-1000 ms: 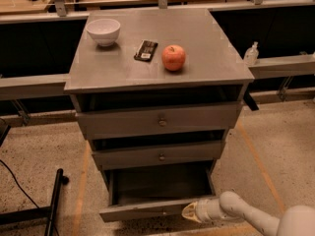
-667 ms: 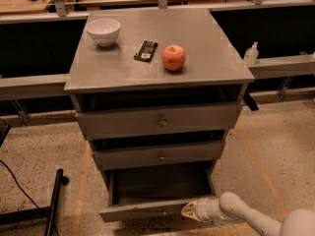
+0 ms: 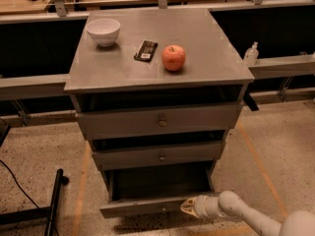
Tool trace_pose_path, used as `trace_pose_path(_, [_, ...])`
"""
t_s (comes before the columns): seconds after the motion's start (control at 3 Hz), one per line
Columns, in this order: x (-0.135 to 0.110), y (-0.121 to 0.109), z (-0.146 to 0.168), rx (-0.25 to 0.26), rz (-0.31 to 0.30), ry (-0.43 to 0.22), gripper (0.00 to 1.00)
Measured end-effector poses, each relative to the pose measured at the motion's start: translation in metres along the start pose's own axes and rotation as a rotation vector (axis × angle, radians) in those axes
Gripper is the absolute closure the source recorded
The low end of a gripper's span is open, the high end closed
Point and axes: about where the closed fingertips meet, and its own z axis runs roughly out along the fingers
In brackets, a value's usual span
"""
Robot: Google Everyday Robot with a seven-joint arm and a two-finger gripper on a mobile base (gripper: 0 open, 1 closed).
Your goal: Close bottom drawer
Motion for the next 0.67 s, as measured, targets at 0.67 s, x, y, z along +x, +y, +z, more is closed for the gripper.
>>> trace_pose_path(0.67, [-0.001, -0.011, 0.006, 0.045, -0.002, -0.014, 1.0])
